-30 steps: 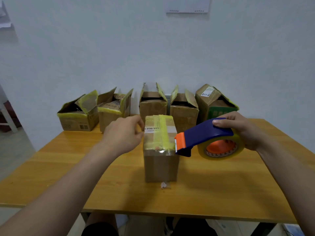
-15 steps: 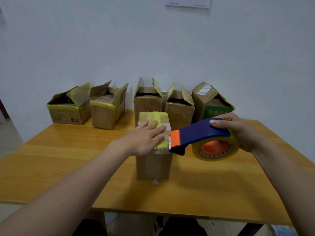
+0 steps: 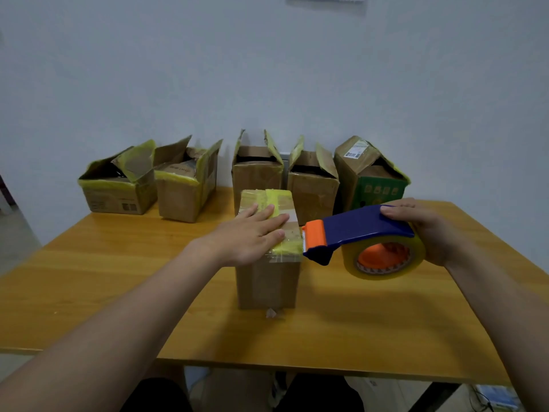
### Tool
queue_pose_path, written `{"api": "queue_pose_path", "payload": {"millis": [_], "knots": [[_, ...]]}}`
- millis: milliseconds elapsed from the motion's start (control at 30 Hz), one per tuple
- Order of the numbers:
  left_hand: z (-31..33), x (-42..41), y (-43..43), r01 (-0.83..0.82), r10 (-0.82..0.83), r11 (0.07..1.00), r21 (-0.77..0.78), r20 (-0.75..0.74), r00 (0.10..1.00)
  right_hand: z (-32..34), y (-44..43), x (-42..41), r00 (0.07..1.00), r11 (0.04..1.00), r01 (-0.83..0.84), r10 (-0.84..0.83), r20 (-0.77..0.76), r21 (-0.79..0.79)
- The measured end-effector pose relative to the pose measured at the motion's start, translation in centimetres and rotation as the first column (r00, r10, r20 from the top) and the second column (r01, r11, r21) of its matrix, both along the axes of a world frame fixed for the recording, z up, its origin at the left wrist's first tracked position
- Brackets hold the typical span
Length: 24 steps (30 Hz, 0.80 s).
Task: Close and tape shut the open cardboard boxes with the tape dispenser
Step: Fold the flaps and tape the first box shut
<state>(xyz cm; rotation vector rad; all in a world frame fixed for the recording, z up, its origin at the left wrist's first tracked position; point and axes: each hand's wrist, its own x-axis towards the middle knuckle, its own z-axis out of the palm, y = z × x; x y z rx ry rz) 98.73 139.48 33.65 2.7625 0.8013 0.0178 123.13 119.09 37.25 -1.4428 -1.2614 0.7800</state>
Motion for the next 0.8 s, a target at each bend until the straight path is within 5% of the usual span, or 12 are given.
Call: {"api": "queue_pose_path", "payload": {"millis": [367,800], "knots": [[0.7,-0.2,-0.9,-0.023,0.023,1.000,-0.016,-0.019,1.000,-0.1,-0.2,0.2,0.998,1.000,0.016,-0.015,0.065,-0.016],[0.6,-0.4,-0.7,-0.011,0.011,1.000,-0.003,-0.013,1.000,-1.3,-1.1,1.7,0.995,0.996,0.081,-0.082,-0.059,-0.028]]}}
